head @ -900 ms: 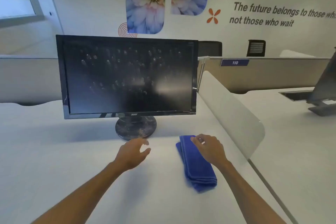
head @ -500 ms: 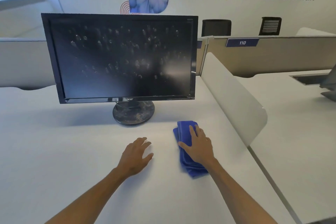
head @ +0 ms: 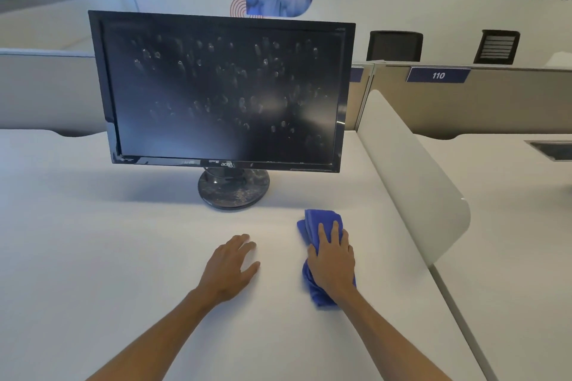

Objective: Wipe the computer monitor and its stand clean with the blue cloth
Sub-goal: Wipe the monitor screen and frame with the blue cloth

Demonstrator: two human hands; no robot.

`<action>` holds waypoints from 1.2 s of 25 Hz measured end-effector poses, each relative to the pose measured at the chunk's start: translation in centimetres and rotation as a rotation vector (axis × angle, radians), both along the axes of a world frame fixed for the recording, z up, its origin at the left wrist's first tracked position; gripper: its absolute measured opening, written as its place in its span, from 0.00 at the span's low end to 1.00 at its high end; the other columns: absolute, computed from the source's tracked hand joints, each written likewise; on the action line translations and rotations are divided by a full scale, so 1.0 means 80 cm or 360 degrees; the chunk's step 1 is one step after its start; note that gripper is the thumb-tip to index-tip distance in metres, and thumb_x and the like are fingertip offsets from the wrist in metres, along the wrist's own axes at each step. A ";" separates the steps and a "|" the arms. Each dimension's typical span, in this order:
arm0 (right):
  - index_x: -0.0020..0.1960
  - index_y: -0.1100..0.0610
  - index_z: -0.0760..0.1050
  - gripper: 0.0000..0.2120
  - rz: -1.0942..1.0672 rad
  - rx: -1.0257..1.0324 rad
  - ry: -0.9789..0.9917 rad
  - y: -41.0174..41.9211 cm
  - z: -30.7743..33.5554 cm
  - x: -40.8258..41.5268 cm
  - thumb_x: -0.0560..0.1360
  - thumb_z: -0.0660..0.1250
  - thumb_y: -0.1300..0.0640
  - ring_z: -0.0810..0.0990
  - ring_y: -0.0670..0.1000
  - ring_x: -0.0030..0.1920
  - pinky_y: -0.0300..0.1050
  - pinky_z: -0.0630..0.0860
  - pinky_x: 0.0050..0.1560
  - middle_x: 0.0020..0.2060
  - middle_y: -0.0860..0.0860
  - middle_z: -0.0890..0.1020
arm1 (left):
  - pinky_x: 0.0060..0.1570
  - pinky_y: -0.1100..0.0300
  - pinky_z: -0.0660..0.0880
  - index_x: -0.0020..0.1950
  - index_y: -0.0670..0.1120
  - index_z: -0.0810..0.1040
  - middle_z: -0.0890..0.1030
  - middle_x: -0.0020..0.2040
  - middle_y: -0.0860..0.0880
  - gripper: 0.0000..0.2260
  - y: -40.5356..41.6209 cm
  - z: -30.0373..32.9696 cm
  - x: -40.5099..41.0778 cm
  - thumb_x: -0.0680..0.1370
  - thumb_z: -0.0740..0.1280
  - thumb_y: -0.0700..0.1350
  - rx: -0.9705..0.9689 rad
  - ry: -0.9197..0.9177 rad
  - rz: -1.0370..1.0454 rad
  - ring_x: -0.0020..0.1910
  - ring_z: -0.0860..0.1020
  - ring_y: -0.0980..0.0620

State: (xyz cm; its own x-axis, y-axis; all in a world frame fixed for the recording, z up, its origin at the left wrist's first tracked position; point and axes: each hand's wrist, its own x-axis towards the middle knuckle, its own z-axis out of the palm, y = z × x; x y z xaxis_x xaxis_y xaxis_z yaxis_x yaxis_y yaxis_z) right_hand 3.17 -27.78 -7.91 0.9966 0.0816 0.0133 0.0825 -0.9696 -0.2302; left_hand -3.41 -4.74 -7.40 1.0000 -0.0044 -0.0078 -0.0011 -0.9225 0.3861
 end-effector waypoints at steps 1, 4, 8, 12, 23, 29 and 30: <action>0.78 0.54 0.55 0.27 -0.0021 0.0028 -0.0004 0.001 0.002 0.002 0.81 0.53 0.47 0.57 0.61 0.75 0.55 0.64 0.71 0.78 0.57 0.55 | 0.71 0.57 0.57 0.71 0.53 0.68 0.63 0.76 0.53 0.32 0.001 0.002 0.001 0.73 0.48 0.66 -0.0017 -0.0006 0.0002 0.75 0.60 0.53; 0.77 0.53 0.58 0.24 -0.0097 0.0302 -0.0043 0.007 0.018 0.003 0.82 0.52 0.49 0.60 0.56 0.75 0.52 0.67 0.69 0.77 0.52 0.60 | 0.70 0.59 0.59 0.71 0.54 0.68 0.64 0.75 0.55 0.25 0.009 0.016 0.006 0.76 0.55 0.62 -0.0040 -0.0030 -0.0025 0.73 0.62 0.54; 0.69 0.55 0.69 0.17 -0.0279 0.1325 0.0148 0.044 0.071 -0.001 0.82 0.55 0.53 0.77 0.53 0.55 0.45 0.71 0.54 0.57 0.51 0.78 | 0.69 0.58 0.60 0.71 0.56 0.66 0.64 0.75 0.55 0.22 0.027 0.036 0.017 0.79 0.59 0.59 -0.0101 -0.0090 -0.0072 0.73 0.63 0.55; 0.54 0.56 0.72 0.11 -0.0490 0.2123 0.0598 0.101 0.123 -0.010 0.82 0.57 0.50 0.78 0.51 0.45 0.44 0.73 0.43 0.47 0.53 0.79 | 0.69 0.57 0.61 0.75 0.59 0.60 0.60 0.76 0.57 0.25 0.043 0.068 0.022 0.79 0.56 0.62 -0.0231 -0.0222 -0.0190 0.74 0.61 0.57; 0.58 0.61 0.72 0.27 -0.0259 0.3260 0.1147 0.251 0.153 -0.032 0.73 0.60 0.39 0.83 0.53 0.41 0.48 0.81 0.43 0.44 0.57 0.82 | 0.62 0.56 0.74 0.75 0.62 0.58 0.61 0.76 0.57 0.27 0.150 0.108 0.030 0.76 0.50 0.68 -0.0467 -0.0341 -0.0397 0.68 0.70 0.55; 0.63 0.59 0.73 0.17 -0.0201 0.2665 0.0644 0.321 0.199 -0.005 0.76 0.67 0.54 0.82 0.56 0.48 0.48 0.82 0.49 0.50 0.56 0.82 | 0.67 0.54 0.65 0.76 0.55 0.58 0.60 0.77 0.54 0.27 0.241 0.148 0.057 0.79 0.62 0.56 -0.0377 -0.0622 -0.0219 0.73 0.63 0.54; 0.66 0.57 0.73 0.19 -0.0120 0.2620 0.0497 0.333 0.212 0.003 0.75 0.68 0.56 0.82 0.57 0.53 0.50 0.80 0.56 0.54 0.56 0.82 | 0.68 0.53 0.65 0.76 0.54 0.59 0.61 0.77 0.53 0.27 0.259 0.158 0.066 0.79 0.63 0.55 -0.0342 -0.0691 -0.0183 0.74 0.62 0.53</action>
State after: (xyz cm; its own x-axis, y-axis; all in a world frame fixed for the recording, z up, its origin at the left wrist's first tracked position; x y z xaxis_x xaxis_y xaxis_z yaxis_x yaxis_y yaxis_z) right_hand 3.42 -1.16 9.04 0.9781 0.1381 -0.1557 -0.1916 0.3055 -0.9327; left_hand 1.84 15.96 5.26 0.9038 -0.0704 0.4221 -0.3006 -0.8065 0.5092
